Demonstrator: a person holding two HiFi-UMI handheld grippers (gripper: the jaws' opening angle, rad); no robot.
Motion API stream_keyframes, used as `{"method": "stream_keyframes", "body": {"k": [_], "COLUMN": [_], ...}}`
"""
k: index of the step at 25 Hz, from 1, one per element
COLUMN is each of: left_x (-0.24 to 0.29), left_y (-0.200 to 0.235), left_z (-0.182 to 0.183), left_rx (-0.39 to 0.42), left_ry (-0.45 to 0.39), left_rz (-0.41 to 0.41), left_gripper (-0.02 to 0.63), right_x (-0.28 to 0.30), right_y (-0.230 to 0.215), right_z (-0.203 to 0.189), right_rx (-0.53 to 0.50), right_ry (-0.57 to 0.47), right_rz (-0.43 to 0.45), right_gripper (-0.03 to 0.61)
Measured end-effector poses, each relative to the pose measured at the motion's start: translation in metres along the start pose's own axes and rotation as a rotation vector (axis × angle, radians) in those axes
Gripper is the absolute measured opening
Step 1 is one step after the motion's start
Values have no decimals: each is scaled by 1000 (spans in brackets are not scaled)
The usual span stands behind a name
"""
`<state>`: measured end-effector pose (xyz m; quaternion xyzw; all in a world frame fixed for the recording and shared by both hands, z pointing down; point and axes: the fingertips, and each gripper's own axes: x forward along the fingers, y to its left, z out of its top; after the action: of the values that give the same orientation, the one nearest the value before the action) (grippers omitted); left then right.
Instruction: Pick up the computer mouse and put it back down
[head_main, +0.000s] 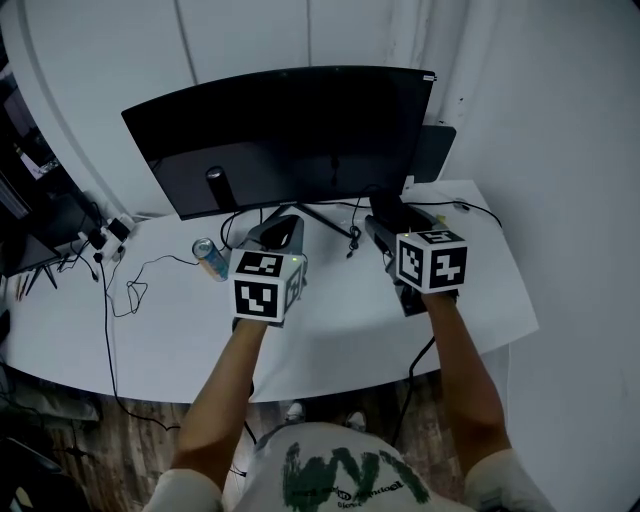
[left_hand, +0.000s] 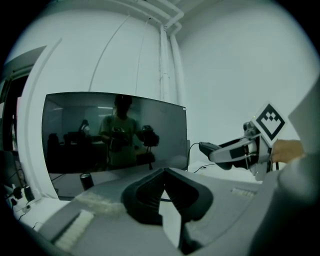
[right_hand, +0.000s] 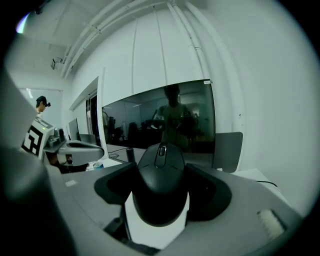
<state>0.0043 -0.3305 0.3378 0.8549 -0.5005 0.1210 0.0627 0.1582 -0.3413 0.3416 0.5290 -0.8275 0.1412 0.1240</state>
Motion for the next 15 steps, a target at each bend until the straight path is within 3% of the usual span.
{"method": "stream_keyframes", "body": {"k": [15], "left_x": [-5], "left_y": [3], "left_z": [0], "left_rx": [-1], "left_ry": [-5], "left_rz": [-1], "left_gripper": [3], "right_x": [-4], "right_y": [3], "right_z": [10], "right_rx": [-10], "right_ry": [-18], "right_rz": [-11], "right_gripper": [311]}}
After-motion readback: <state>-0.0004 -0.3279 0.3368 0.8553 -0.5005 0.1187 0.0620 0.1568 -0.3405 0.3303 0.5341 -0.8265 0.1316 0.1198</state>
